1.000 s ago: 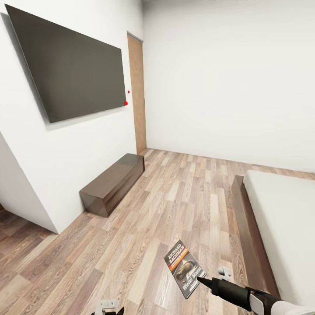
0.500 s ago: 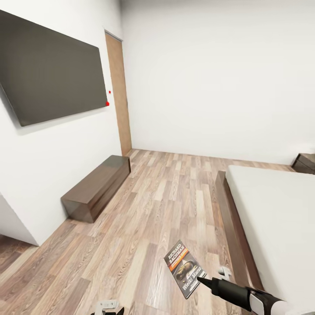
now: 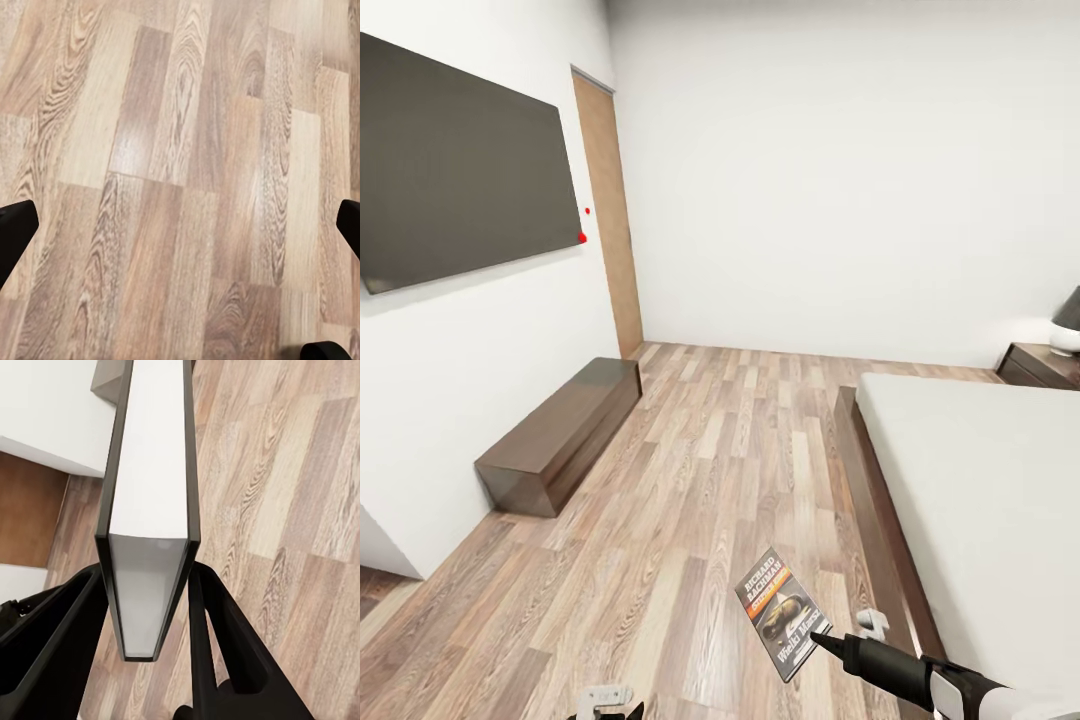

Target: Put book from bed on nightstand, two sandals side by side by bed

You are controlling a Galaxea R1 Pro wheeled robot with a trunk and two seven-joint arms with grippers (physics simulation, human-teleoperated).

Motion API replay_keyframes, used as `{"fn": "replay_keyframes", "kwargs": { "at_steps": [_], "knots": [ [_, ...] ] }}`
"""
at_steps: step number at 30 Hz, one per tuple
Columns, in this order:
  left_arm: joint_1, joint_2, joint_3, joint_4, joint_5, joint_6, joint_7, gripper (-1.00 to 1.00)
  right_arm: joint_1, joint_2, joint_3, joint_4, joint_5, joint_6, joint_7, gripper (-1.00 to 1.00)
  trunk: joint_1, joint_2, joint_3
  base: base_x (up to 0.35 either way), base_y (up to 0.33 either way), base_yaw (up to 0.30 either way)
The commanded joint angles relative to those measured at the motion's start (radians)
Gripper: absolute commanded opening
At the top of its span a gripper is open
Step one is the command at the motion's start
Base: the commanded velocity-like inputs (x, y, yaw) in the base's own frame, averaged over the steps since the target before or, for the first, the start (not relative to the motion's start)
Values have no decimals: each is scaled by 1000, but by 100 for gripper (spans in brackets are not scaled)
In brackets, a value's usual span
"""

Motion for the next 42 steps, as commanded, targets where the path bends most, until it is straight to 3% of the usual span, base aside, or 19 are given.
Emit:
{"fn": "replay_keyframes", "kwargs": {
  "at_steps": [1,13,26,42],
  "knots": [
    [-1,0,8,0,-6,-3,-3,100,-2,0,7,3,-11,2,5,-100,0,-2,-2,31,0,-3],
    [-1,0,8,1,-6,-3,-3,100,-2,0,7,5,-11,2,4,-100,0,-2,-2,225,0,-1],
    [-1,0,8,1,-6,-3,-3,100,3,0,7,5,-11,2,5,-100,0,-2,-2,42,0,0],
    [-1,0,8,1,-6,-3,-3,100,3,0,8,3,-11,2,4,-100,0,-2,-2,305,0,0]
  ]
}}
